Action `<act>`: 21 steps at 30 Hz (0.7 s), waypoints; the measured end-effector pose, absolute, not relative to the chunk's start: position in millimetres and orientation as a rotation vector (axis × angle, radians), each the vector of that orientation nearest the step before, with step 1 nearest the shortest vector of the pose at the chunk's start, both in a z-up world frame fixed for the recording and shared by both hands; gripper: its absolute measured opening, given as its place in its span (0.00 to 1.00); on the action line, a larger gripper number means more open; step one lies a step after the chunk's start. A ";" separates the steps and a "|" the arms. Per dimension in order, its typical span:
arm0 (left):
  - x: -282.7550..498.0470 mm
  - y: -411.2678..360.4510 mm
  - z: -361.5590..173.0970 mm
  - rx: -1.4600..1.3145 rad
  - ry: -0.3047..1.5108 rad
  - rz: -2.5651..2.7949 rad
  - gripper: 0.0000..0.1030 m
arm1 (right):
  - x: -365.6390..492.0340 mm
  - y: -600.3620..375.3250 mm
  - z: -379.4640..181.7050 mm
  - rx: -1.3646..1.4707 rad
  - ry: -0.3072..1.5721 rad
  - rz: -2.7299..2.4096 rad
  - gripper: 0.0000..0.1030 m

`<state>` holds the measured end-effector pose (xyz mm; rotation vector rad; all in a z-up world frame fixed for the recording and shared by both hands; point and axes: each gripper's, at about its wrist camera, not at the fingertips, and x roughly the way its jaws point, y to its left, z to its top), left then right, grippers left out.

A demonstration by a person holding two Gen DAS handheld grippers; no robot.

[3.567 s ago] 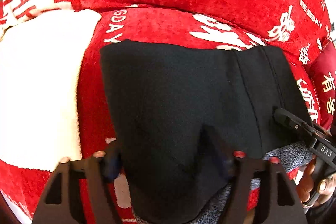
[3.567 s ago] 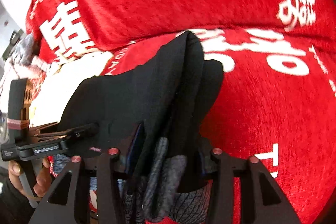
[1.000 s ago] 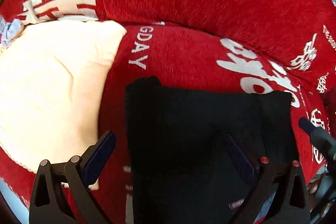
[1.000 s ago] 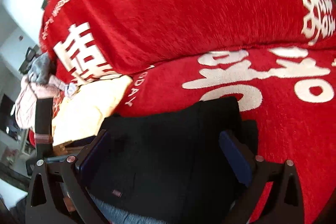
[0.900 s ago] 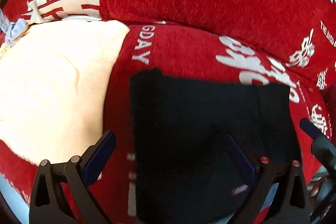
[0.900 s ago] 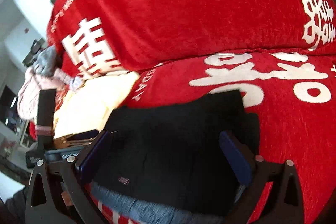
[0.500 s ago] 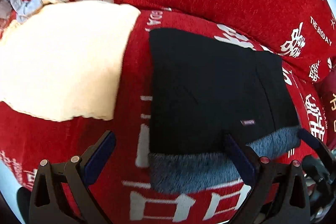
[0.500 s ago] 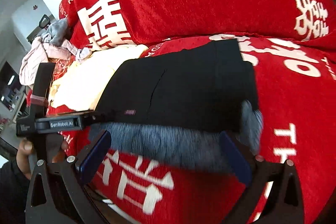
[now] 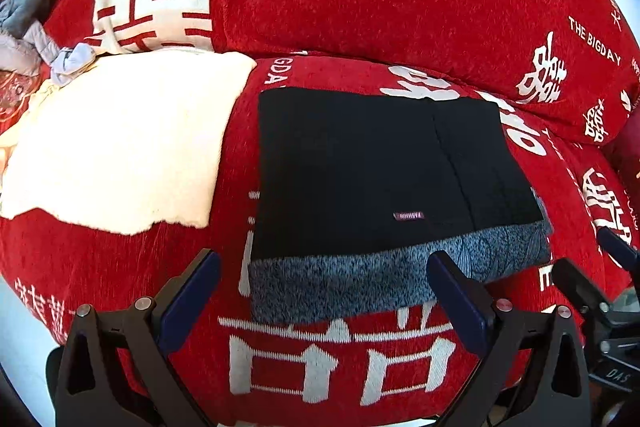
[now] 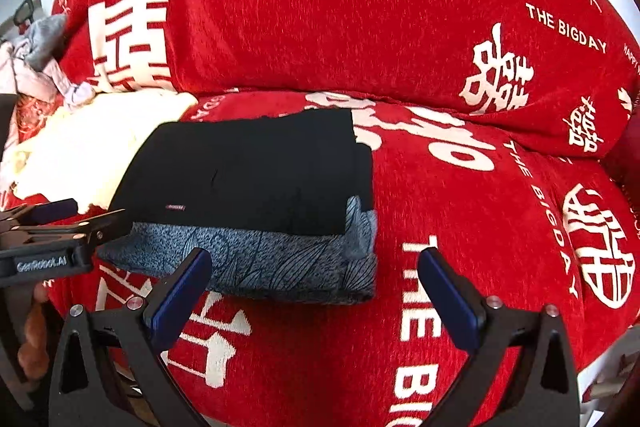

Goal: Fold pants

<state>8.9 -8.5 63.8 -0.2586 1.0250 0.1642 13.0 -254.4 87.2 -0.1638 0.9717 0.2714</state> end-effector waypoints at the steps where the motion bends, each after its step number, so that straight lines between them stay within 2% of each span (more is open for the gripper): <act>1: 6.4 -8.5 63.4 -0.256 1.023 0.172 1.00 | 12.5 -253.3 84.4 -0.160 0.984 0.260 1.00; 21: -6.7 -26.6 55.2 -0.196 1.016 0.195 1.00 | 7.2 -242.4 59.7 -0.173 1.063 0.194 1.00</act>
